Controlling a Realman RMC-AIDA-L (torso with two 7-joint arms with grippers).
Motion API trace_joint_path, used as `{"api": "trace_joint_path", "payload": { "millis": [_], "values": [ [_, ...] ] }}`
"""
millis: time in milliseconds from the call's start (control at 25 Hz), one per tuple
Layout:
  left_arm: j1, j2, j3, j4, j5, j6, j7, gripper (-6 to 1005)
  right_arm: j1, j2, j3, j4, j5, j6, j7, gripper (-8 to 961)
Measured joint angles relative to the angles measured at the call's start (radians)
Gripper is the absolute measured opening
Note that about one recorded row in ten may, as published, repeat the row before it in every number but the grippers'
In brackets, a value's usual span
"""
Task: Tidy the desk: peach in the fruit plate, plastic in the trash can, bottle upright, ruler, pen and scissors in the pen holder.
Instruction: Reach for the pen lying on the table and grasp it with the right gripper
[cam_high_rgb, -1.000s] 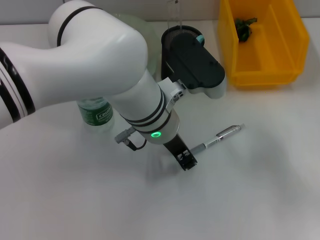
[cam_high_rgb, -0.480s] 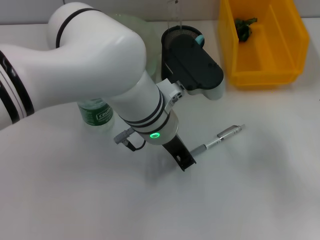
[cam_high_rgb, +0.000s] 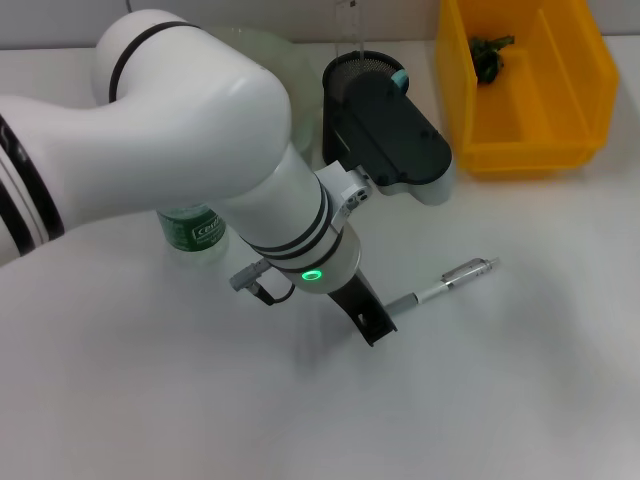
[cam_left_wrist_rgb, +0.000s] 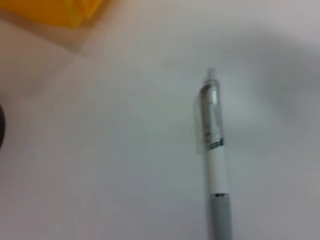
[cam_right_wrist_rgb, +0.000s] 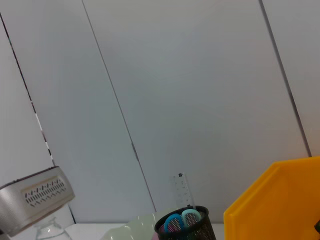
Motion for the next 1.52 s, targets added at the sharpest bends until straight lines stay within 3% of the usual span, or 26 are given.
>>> {"api": "trace_joint_path", "payload": {
  "millis": [360, 480, 600, 800, 920, 960, 1000, 1080, 1240, 1360, 1520],
  "values": [
    [0.058, 0.005, -0.059, 0.132, 0.046, 0.063, 0.014, 32, 0.001, -0.006, 0.004, 0.000, 0.003, -0.015, 0.016, 634],
    [0.118, 0.006, -0.137, 0.212, 0.027, 0.087, 0.086, 43, 0.011, -0.014, -0.001, -0.013, 0.003, -0.021, 0.041, 635],
    [0.192, 0.007, -0.240, 0.274, -0.092, 0.107, 0.247, 54, 0.031, -0.021, -0.039, -0.067, 0.002, -0.045, 0.100, 636],
    [0.313, 0.009, -0.442, 0.257, -0.435, 0.167, 0.590, 73, 0.088, -0.027, -0.249, -0.272, 0.002, -0.098, 0.304, 637],
    [0.359, 0.011, -0.562, 0.163, -0.651, 0.273, 0.800, 84, 0.124, -0.027, -0.426, -0.425, -0.012, -0.114, 0.423, 638],
    [0.366, 0.011, -0.592, 0.133, -0.691, 0.303, 0.842, 88, 0.154, -0.027, -0.540, -0.533, -0.042, -0.118, 0.502, 638],
    [0.377, 0.012, -0.641, 0.086, -0.750, 0.353, 0.903, 91, 0.154, -0.027, -0.540, -0.533, -0.042, -0.118, 0.502, 638],
    [0.396, 0.012, -0.705, 0.027, -0.799, 0.415, 0.962, 99, 0.196, -0.028, -0.653, -0.636, -0.099, -0.121, 0.587, 639],
    [0.451, 0.014, -0.815, -0.056, -0.824, 0.505, 1.085, 114, 0.296, -0.024, -0.825, -0.718, -0.226, -0.120, 0.678, 639],
    [0.494, 0.018, -0.942, -0.146, -0.824, 0.611, 1.192, 125, 0.374, -0.016, -0.923, -0.715, -0.306, -0.098, 0.694, 640],
    [0.518, 0.024, -1.020, -0.210, -0.810, 0.680, 1.270, 258, 0.457, -0.004, -1.050, -0.659, -0.393, -0.033, 0.653, 641]
  ]
}}
